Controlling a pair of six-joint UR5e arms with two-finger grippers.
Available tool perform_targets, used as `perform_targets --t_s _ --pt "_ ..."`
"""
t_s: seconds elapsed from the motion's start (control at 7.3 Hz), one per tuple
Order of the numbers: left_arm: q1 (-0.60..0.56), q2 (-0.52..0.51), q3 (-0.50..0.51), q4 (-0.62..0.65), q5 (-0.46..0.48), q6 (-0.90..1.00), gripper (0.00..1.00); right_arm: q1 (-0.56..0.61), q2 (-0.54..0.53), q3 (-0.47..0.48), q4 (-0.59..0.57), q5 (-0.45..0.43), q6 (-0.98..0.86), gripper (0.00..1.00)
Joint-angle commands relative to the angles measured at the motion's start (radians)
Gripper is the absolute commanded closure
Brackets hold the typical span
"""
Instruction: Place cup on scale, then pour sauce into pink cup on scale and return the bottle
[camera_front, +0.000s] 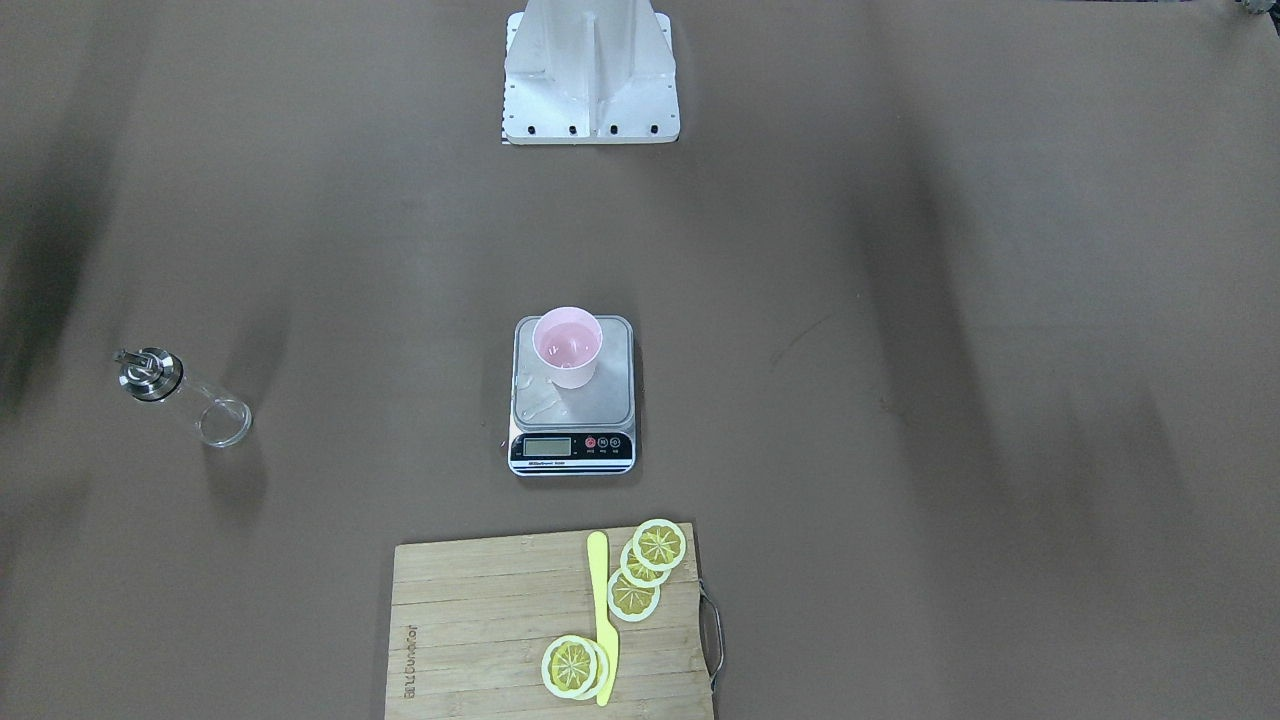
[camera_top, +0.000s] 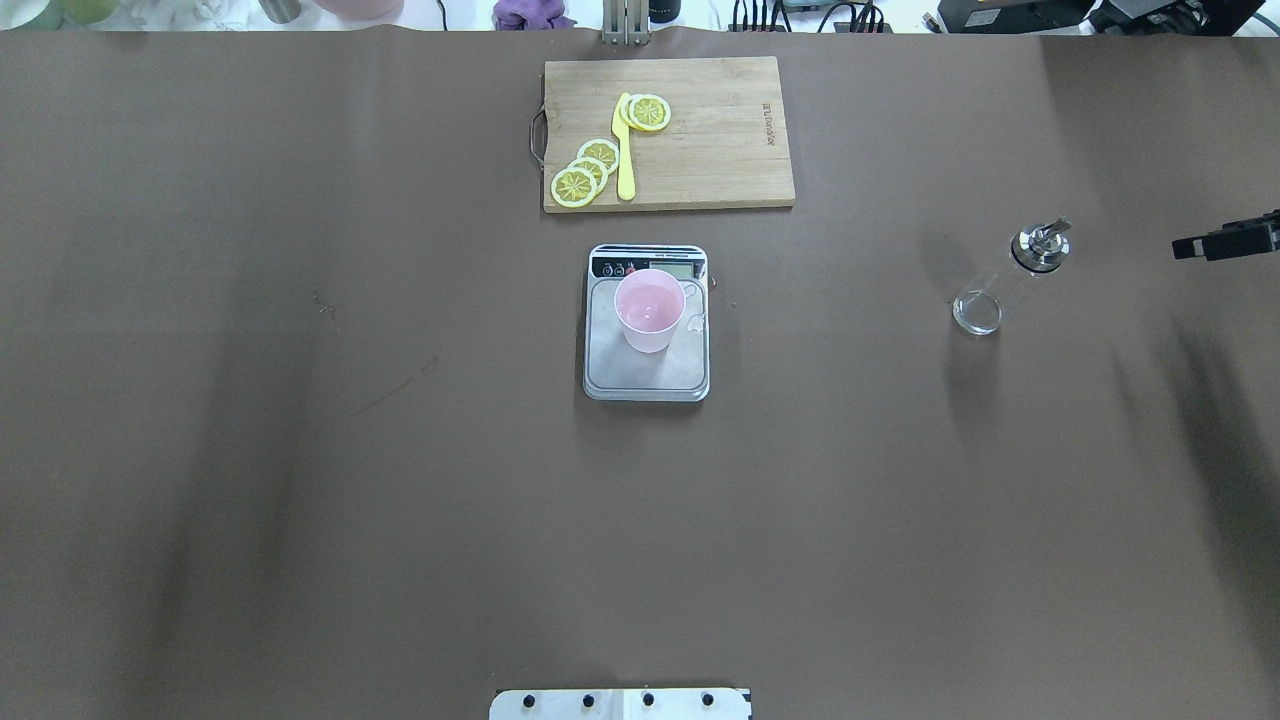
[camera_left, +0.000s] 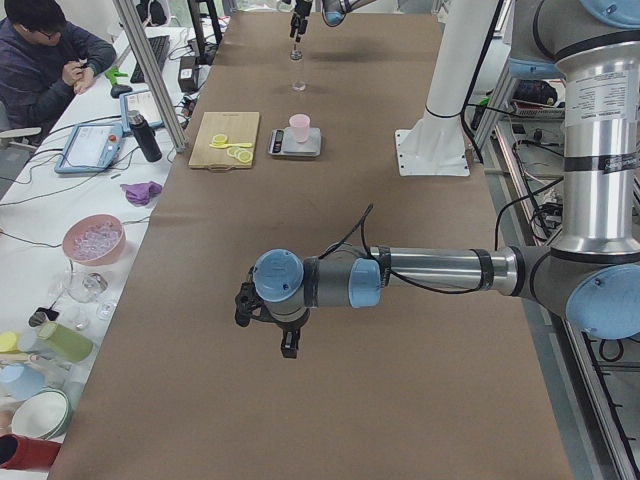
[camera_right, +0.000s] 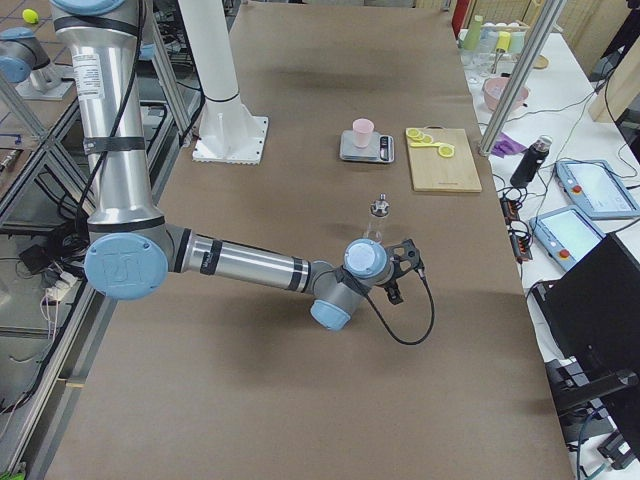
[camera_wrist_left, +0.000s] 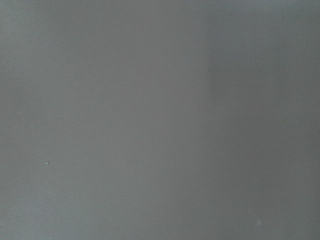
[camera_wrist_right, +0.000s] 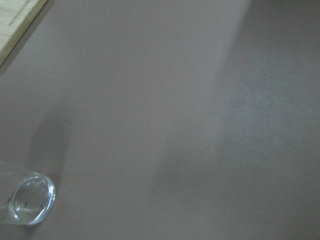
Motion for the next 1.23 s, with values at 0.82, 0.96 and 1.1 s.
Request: perform_targets --t_s 0.82,0.96,1.1 --pt "-0.003 0.005 -0.008 0.003 0.102 -0.002 0.02 0.17 0.047 0.201 -1.123 -0.173 -0.482 0.0" --pt "-0.003 0.003 -0.011 0.004 0.099 -0.002 0.02 0.169 0.003 0.29 -1.178 -0.185 -0.49 0.0" --pt "-0.003 0.003 -0.01 0.004 0.099 -0.003 0.02 0.169 -0.023 0.308 -1.175 -0.187 -0.49 0.0"
